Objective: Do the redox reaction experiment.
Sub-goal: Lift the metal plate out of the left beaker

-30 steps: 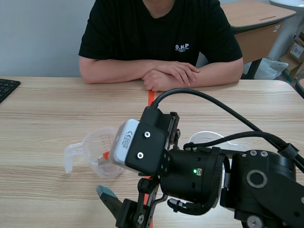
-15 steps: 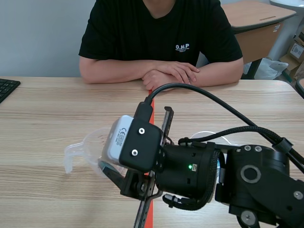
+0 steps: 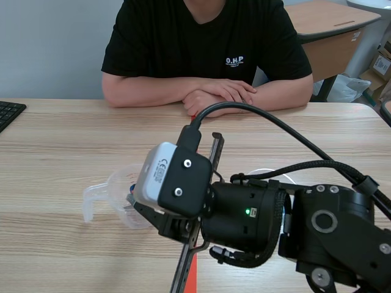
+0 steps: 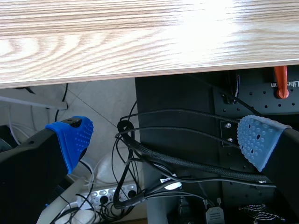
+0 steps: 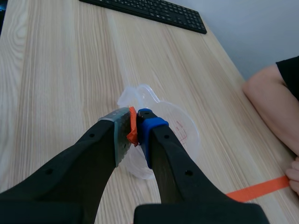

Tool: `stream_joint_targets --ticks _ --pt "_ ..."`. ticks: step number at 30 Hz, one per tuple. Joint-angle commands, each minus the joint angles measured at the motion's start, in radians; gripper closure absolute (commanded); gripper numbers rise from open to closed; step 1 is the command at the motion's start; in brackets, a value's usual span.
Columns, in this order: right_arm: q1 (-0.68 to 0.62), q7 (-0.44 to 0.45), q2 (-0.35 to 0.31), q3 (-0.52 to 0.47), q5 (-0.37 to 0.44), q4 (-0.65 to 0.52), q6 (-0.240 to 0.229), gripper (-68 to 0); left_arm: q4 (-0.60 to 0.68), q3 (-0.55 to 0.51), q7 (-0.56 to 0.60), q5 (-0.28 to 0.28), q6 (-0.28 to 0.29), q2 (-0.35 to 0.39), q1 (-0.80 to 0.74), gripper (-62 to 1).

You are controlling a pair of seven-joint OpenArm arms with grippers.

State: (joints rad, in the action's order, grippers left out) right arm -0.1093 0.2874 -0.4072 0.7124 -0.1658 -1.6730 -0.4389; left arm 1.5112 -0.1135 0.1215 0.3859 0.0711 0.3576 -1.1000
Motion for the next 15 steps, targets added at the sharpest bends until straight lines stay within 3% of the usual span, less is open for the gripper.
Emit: stream_joint_targets --ticks 1,9,15 --pt "0.013 0.014 0.000 -0.029 0.017 -0.035 0.003 -1.7 0.006 -0.003 0.010 -0.001 0.002 0.000 -0.011 -62.3" --pt "0.013 0.004 0.000 -0.079 0.067 -0.103 -0.020 -1.7 0.006 -0.003 0.010 -0.001 0.002 0.000 -0.011 -62.3" --pt "0.013 -0.051 0.000 -0.085 0.091 -0.164 -0.034 -1.7 0.006 -0.003 0.010 -0.001 0.002 0.000 -0.011 -62.3"
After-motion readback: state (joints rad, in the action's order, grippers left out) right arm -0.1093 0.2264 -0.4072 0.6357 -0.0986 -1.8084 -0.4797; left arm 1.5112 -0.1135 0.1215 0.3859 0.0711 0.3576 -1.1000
